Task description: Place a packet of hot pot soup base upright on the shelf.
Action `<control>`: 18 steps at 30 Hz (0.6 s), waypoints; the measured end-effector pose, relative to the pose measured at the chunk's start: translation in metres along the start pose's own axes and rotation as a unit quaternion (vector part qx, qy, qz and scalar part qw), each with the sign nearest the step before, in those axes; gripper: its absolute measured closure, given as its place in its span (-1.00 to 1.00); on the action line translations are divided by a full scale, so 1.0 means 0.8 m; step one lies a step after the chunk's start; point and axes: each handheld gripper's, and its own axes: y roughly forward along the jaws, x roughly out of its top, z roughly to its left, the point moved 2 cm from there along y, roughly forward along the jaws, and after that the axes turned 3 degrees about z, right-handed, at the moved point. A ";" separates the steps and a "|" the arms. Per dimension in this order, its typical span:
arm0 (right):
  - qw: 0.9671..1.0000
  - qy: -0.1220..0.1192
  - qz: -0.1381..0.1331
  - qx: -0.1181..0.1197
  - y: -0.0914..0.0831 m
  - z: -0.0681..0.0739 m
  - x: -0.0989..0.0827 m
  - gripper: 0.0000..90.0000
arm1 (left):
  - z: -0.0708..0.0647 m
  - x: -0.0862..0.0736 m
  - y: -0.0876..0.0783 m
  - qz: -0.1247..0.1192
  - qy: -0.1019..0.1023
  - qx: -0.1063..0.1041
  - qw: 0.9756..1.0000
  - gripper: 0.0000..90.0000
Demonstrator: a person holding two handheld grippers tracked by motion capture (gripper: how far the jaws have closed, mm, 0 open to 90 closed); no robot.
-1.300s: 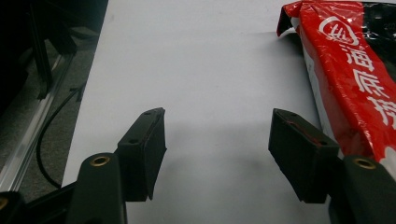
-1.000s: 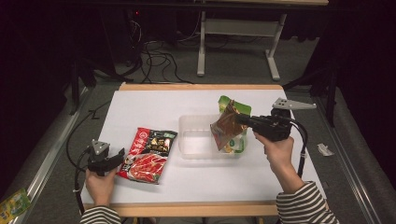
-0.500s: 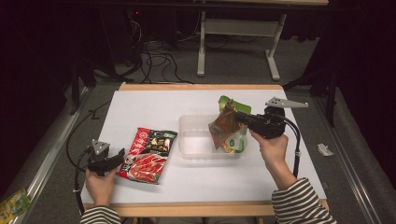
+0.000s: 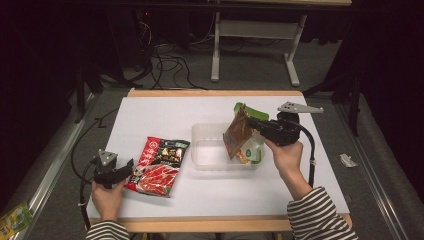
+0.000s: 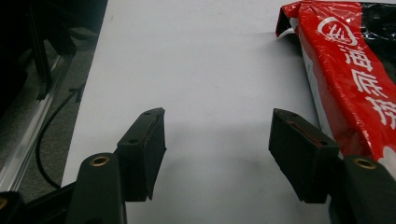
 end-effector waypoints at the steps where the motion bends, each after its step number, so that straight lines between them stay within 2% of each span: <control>1: 1.000 -0.006 0.000 -0.003 0.003 0.003 0.002 1.00 | 0.000 0.000 0.000 0.001 0.000 0.000 1.000 -0.18; 8: 1.000 -0.021 -0.004 -0.013 0.010 0.010 0.004 1.00 | 0.000 0.000 0.000 0.000 0.000 0.000 1.000 -0.18; 10: 0.999 -0.035 -0.005 -0.026 0.009 0.013 0.004 1.00 | 0.000 0.000 0.000 0.000 0.000 0.000 1.000 -0.18; 18: 0.998 -0.019 -0.018 -0.051 -0.008 0.002 -0.003 1.00 | 0.000 0.000 0.000 0.000 0.001 -0.002 1.000 -0.18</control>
